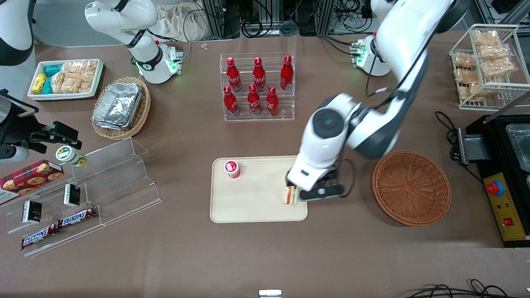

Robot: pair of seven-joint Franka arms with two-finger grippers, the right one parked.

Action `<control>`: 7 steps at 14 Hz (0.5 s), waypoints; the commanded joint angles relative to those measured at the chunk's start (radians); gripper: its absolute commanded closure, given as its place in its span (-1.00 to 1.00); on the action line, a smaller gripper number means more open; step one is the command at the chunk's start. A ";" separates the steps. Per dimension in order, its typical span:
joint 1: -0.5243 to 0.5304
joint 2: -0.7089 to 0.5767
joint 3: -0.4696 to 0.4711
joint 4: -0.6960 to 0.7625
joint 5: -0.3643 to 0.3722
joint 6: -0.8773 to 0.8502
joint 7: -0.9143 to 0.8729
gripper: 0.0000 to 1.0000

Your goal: Place sandwich from basket to tray

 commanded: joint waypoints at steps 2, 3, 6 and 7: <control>0.108 -0.193 -0.003 -0.055 -0.151 -0.202 0.225 -1.00; 0.148 -0.226 -0.003 -0.053 -0.184 -0.259 0.281 -1.00; 0.239 -0.318 -0.003 -0.056 -0.229 -0.386 0.388 -1.00; 0.292 -0.356 -0.001 -0.056 -0.278 -0.406 0.415 -1.00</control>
